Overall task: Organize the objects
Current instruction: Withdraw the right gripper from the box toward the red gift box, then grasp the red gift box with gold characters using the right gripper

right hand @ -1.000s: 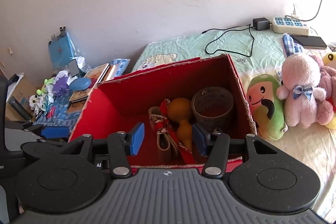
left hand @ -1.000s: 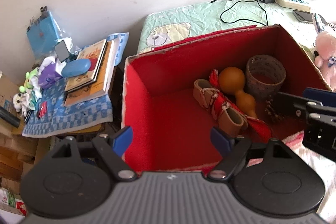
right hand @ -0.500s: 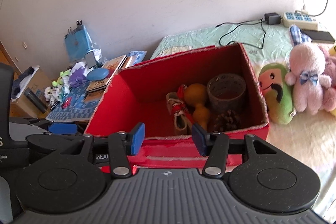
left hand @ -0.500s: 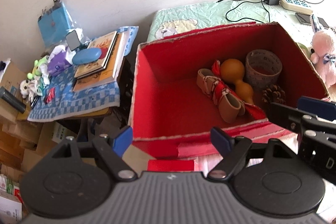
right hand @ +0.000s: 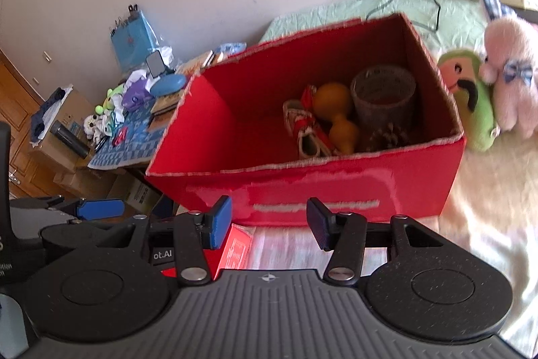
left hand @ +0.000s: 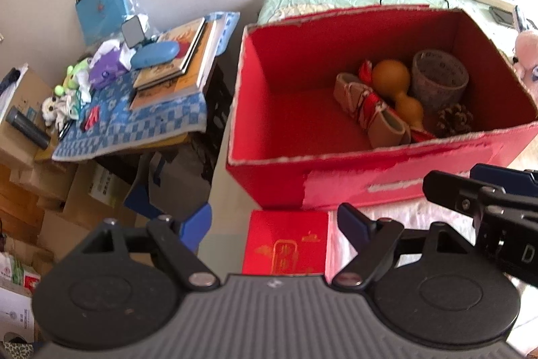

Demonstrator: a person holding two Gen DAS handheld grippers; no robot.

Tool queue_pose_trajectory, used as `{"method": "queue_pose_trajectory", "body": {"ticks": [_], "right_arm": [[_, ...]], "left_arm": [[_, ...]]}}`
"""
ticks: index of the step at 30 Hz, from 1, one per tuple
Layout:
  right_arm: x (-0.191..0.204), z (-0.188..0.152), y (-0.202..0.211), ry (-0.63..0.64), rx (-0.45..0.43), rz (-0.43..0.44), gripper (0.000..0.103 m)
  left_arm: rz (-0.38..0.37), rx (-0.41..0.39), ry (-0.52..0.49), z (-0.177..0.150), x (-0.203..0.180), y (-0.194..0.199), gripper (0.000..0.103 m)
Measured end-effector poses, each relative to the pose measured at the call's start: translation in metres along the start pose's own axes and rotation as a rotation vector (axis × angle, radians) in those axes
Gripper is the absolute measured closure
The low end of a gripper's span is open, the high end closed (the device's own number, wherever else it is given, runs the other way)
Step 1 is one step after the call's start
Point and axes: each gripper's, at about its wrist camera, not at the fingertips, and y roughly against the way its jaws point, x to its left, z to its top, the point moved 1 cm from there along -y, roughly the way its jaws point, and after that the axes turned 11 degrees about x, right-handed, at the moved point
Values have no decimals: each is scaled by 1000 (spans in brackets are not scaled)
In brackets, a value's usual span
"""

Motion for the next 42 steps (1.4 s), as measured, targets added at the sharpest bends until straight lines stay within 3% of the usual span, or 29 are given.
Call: {"method": "queue_pose_trajectory", "body": {"ticks": [16, 31, 38, 42], "right_arm": [[2, -13, -25, -53, 150, 22, 49], [5, -14, -46, -91, 234, 54, 49], [7, -13, -56, -104, 261, 86, 49], [10, -13, -63, -103, 282, 105, 49]], "left_arm": [[-10, 109, -9, -23, 3, -37, 14], [-56, 184, 6, -37, 16, -62, 12], [-139, 178, 21, -44, 27, -66, 11], [-248, 198, 28, -46, 31, -71, 9]]}}
